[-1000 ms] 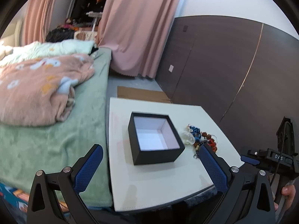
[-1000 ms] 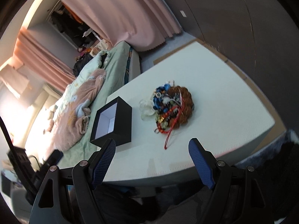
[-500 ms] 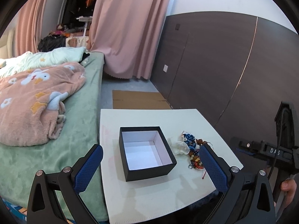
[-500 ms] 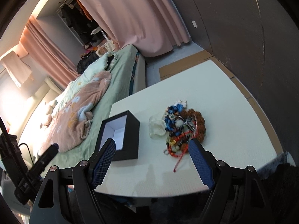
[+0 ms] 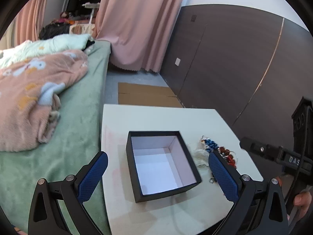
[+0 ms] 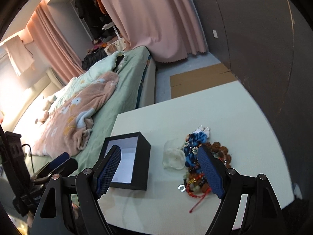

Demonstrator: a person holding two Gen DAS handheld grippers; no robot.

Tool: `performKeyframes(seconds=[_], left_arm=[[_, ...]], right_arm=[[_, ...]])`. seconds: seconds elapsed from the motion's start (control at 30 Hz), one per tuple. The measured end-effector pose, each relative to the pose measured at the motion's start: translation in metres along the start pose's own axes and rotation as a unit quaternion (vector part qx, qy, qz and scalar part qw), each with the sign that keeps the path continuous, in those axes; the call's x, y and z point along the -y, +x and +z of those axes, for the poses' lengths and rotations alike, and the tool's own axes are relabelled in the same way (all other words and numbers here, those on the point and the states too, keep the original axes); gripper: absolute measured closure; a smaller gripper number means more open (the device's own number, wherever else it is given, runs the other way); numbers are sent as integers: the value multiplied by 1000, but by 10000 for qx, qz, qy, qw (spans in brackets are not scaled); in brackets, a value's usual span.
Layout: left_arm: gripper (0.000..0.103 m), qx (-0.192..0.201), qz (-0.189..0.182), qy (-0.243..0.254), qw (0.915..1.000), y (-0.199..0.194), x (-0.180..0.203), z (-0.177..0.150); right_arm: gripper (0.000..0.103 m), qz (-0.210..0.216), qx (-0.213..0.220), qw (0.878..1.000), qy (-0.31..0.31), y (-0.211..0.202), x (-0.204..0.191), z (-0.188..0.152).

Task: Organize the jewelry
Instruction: 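Grasp the wall of the black box with the left tool, then grasp the clear plastic bag with the right tool while the left tool holds the box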

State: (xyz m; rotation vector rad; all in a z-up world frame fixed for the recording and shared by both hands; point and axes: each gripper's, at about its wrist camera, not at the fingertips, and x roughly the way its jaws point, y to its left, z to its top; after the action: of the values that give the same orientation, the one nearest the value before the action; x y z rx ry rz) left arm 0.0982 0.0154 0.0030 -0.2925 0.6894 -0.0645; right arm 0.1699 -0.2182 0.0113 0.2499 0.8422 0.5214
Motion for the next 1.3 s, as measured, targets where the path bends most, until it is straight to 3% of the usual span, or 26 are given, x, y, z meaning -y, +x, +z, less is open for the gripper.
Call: performKeyframes(seconds=[0.07, 0.1, 0.13, 0.27, 0.33, 0.47, 0.53, 0.57, 0.73, 0.9, 1.07, 1.3], left_arm=[[8, -275, 72, -102, 9995, 19, -5, -7], [23, -441, 39, -130, 9989, 25, -5, -6], [27, -490, -50, -134, 9987, 28, -5, -6], [28, -655, 157, -81, 9977, 39, -3, -9], [43, -769, 157, -134, 9968, 43, -6, -11], [54, -999, 187, -417, 9939, 52, -20, -13], [81, -1254, 217, -547, 9904, 63, -27, -15], [86, -1313, 253, -610, 9891, 65, -29, -16], [93, -1048, -76, -664, 9922, 54, -31, -13], [97, -829, -88, -845, 9929, 39, -37, -10], [97, -674, 140, -669, 9954, 28, -28, -9], [97, -652, 393, -1080, 9912, 21, -50, -5]], right_arm=[[22, 67, -165, 9998, 98, 9, 6, -5], [22, 58, -287, 9995, 142, 14, 8, -8], [22, 41, -343, 9993, 164, 17, 10, -10], [22, 85, -420, 9988, 221, 23, 11, -11], [22, 49, -457, 9987, 238, 26, 10, -12], [22, 117, -652, 9974, 276, 36, 6, -14], [22, 226, -747, 9964, 317, 41, 3, -15], [22, 282, -798, 9959, 310, 44, 1, -17], [22, 370, -1074, 9934, 124, 59, -17, -22], [22, 377, -1211, 9916, 236, 68, -17, -25], [23, 684, -1084, 9910, 379, 61, -14, -23], [23, 1250, -463, 9856, 1043, 31, 21, -9]])
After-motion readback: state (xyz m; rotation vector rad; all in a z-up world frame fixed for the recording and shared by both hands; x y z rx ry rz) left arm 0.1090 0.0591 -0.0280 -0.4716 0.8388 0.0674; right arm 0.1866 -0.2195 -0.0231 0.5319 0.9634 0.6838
